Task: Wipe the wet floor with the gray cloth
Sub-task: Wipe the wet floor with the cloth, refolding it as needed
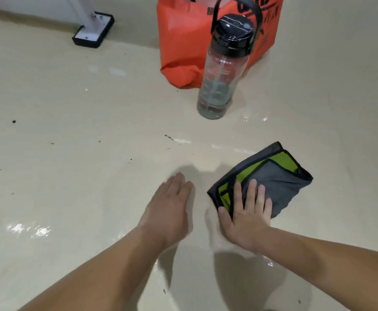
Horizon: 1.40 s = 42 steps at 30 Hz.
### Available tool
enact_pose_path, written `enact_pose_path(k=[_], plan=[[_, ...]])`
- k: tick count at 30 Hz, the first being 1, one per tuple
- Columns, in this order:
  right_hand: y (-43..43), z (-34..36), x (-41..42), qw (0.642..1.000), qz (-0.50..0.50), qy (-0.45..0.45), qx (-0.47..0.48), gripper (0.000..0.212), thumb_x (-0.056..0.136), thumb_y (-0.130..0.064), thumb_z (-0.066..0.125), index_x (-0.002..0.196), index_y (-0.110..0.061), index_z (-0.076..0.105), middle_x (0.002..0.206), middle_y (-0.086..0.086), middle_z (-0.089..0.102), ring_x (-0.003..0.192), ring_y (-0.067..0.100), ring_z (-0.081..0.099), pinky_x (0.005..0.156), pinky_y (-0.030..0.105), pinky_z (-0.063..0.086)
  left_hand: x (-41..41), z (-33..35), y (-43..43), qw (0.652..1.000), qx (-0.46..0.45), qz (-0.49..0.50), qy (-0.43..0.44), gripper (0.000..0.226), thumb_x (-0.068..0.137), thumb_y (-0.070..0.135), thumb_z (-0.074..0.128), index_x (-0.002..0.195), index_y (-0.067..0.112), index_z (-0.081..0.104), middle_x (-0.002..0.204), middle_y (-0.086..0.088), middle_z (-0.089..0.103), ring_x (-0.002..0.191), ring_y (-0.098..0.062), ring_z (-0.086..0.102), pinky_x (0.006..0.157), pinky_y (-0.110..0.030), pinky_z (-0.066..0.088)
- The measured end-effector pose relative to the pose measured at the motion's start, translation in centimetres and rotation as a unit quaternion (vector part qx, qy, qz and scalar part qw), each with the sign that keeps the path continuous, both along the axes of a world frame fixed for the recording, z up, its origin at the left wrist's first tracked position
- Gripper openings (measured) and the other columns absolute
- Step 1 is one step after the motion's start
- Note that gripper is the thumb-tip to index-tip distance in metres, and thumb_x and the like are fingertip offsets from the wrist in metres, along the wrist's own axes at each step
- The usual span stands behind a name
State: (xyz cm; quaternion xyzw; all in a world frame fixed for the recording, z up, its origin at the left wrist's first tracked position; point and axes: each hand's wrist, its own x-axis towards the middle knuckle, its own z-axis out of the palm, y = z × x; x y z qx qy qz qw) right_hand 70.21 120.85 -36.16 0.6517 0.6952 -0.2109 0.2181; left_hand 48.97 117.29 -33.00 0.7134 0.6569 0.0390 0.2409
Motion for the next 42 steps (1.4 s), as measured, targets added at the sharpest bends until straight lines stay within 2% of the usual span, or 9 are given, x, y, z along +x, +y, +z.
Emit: enact_pose_path(k=[2,7,10,13,16,19,31,35,42], plan=[[-1.7,-0.6,-3.2,0.996,0.075,0.035,0.024,0.085,0.1,-0.064,0.017,0.157,-0.017,-0.026,0.16,0.02,-0.04,0.148,0.042,-0.034,0.122,0.06,-0.014,-2.9,0.1,-1.4,0.997,0.036,0.067,-0.015,0.065,0.085,0.005,0.044,0.15,0.005,0.046,0.161,-0.02,0.037,0.15,-0.035,0.036,0.124,-0.038,0.028],[-8.3,-0.7,-9.8,0.935,0.307,0.166,0.065,0.078,0.091,-0.066,0.038,0.15,-0.018,0.053,0.162,0.022,0.035,0.149,0.045,0.031,0.113,0.059,0.023,-7.7,-0.4,-3.1,0.988,0.048,0.145,-0.034,0.064,0.076,-0.004,0.055,0.14,0.003,0.053,0.154,-0.018,0.042,0.142,-0.034,0.044,0.116,-0.032,0.037],[-7.2,0.7,-9.5,0.902,0.314,0.289,0.063,0.062,0.099,-0.051,0.042,0.153,-0.021,0.046,0.167,0.01,0.029,0.157,0.029,0.02,0.122,0.047,0.017,-8.0,-0.4,-3.1,0.984,0.052,0.163,-0.044,0.061,0.072,-0.003,0.054,0.133,0.002,0.053,0.152,-0.024,0.041,0.141,-0.037,0.043,0.115,-0.033,0.035],[-3.8,2.3,-6.3,0.882,0.176,0.418,0.126,0.039,0.104,-0.028,0.045,0.137,-0.011,0.057,0.138,0.002,0.055,0.132,0.021,0.049,0.111,0.035,0.039,-6.5,-0.5,-2.9,0.988,0.075,0.135,-0.004,0.06,0.09,0.007,0.048,0.149,0.005,0.04,0.161,-0.02,0.032,0.151,-0.039,0.029,0.124,-0.044,0.027],[-0.7,3.0,-4.4,0.887,0.045,0.408,0.212,0.024,0.098,-0.017,0.049,0.117,-0.014,0.062,0.113,0.0,0.055,0.107,0.02,0.052,0.096,0.032,0.042,-2.8,-1.2,-3.0,0.993,0.112,0.025,0.0,0.055,0.098,0.022,0.051,0.15,0.004,0.045,0.163,-0.021,0.032,0.152,-0.038,0.027,0.124,-0.051,0.027],[2.9,2.0,-4.4,0.922,-0.026,0.316,0.222,0.022,0.096,-0.016,0.051,0.11,-0.018,0.066,0.107,-0.001,0.057,0.103,0.021,0.053,0.087,0.029,0.041,0.9,-3.1,-3.2,0.997,0.032,-0.05,0.056,0.066,0.105,0.04,0.028,0.163,0.008,0.018,0.172,-0.016,0.005,0.159,-0.032,-0.003,0.129,-0.05,0.004],[5.4,1.4,-9.2,0.934,0.094,0.297,0.176,0.032,0.094,-0.012,0.054,0.121,-0.02,0.068,0.109,-0.002,0.067,0.104,0.022,0.059,0.088,0.031,0.046,-4.4,-5.0,-3.0,0.991,0.025,-0.073,0.113,0.085,0.1,0.071,0.022,0.165,0.019,0.005,0.172,-0.006,-0.009,0.157,-0.023,-0.018,0.127,-0.046,-0.004],[4.3,3.2,-14.8,0.928,0.156,0.328,0.085,0.044,0.096,-0.014,0.053,0.139,-0.022,0.057,0.138,-0.005,0.061,0.124,0.015,0.055,0.1,0.026,0.042,-12.4,-4.2,-3.9,0.978,-0.028,-0.034,0.202,0.081,0.098,0.07,0.001,0.158,0.021,-0.023,0.165,-0.005,-0.032,0.153,-0.023,-0.03,0.126,-0.047,-0.01],[-2.8,6.4,-20.9,0.962,0.158,0.216,-0.055,0.048,0.1,-0.032,0.048,0.146,-0.022,0.047,0.149,-0.001,0.053,0.13,0.024,0.055,0.108,0.043,0.045,-19.9,-4.0,-8.8,0.979,-0.056,0.052,0.19,0.079,0.096,0.068,-0.004,0.158,0.023,-0.024,0.168,-0.004,-0.028,0.154,-0.021,-0.029,0.126,-0.05,-0.012]])
